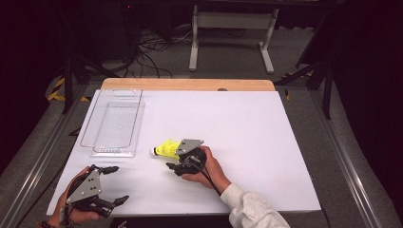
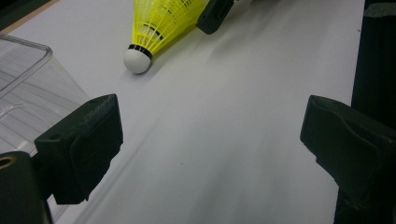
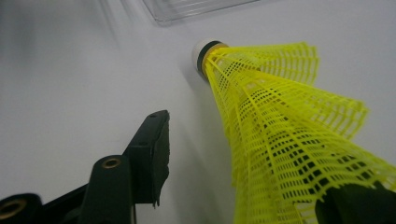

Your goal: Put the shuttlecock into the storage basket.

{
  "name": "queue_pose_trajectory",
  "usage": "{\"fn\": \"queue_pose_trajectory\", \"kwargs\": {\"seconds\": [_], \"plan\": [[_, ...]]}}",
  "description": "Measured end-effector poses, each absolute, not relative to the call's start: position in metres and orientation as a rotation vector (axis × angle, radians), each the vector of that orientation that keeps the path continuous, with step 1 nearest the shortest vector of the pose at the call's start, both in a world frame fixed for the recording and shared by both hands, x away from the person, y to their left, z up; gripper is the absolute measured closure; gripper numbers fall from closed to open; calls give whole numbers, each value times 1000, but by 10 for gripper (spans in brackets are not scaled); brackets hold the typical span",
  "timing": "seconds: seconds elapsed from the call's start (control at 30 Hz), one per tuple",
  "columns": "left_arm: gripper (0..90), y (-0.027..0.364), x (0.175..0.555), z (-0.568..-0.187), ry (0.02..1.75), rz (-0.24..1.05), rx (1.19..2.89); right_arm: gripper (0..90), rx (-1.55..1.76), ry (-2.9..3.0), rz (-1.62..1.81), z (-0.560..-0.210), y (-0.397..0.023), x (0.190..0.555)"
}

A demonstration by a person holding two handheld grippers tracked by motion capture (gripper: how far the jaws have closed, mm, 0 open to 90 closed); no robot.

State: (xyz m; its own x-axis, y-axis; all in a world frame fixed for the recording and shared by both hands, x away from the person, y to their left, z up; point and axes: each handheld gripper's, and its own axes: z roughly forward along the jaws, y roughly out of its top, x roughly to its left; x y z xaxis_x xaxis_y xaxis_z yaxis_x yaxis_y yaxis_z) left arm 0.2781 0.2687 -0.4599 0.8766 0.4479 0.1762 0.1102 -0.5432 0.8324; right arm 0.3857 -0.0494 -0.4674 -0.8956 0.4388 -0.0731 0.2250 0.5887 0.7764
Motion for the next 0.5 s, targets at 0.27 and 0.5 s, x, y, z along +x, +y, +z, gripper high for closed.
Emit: {"fn": "queue_pose_trajectory", "kwargs": {"seconds": [0.27, 0.5], "plan": [[70, 268, 278, -460, 406, 456, 2123, 555, 612, 2526, 1177, -467, -43, 390], [69, 269, 278, -460, 404, 456, 2122, 719, 656, 2477, 1137, -466, -40, 391]]}}
